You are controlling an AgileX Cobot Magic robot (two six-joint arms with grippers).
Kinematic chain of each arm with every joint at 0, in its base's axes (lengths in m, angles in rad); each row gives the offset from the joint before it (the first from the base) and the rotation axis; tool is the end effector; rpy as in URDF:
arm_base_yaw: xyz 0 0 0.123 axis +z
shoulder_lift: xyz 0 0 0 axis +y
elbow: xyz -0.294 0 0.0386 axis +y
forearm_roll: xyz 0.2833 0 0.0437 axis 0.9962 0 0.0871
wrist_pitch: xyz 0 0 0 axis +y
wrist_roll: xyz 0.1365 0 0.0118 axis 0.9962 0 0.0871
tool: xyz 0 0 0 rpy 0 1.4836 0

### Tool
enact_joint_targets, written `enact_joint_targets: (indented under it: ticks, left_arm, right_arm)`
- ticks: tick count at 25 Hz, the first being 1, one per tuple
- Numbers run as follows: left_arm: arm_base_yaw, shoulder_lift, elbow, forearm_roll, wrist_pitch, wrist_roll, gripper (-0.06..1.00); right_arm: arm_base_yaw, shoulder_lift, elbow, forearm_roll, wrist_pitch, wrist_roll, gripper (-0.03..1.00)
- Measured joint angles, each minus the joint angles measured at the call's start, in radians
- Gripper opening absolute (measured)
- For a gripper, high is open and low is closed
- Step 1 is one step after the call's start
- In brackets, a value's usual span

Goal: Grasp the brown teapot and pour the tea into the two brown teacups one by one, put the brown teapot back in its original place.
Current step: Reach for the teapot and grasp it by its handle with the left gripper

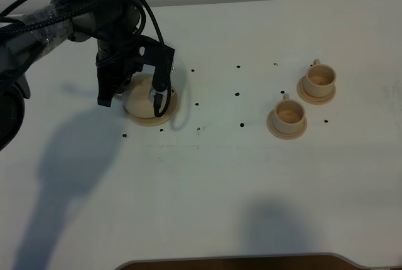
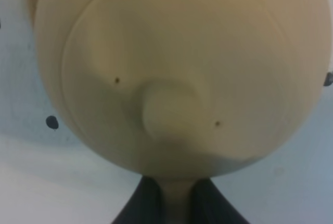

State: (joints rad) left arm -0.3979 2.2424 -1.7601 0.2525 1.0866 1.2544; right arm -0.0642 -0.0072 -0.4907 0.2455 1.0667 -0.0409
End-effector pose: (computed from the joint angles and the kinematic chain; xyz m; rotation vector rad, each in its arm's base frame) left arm 0.4708 -0.1650 0.1035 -2.3927 -1.9773 -0.3816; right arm 0.0549 0.0257 0.2726 0.0118 2.0354 0.2282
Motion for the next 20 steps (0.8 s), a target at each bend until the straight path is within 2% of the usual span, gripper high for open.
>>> enact_joint_targets:
  ticks: [10, 20]
  left_arm:
    - [-0.004, 0.001, -0.055, -0.041, 0.084, -0.049, 0.14]
    - [0.002, -0.004, -0.072, -0.075, 0.109, -0.096, 0.14]
  right_arm:
    - [0.000, 0.000, 0.000, 0.000, 0.000, 0.000, 0.48]
    - [0.000, 0.000, 0.000, 0.000, 0.000, 0.000, 0.48]
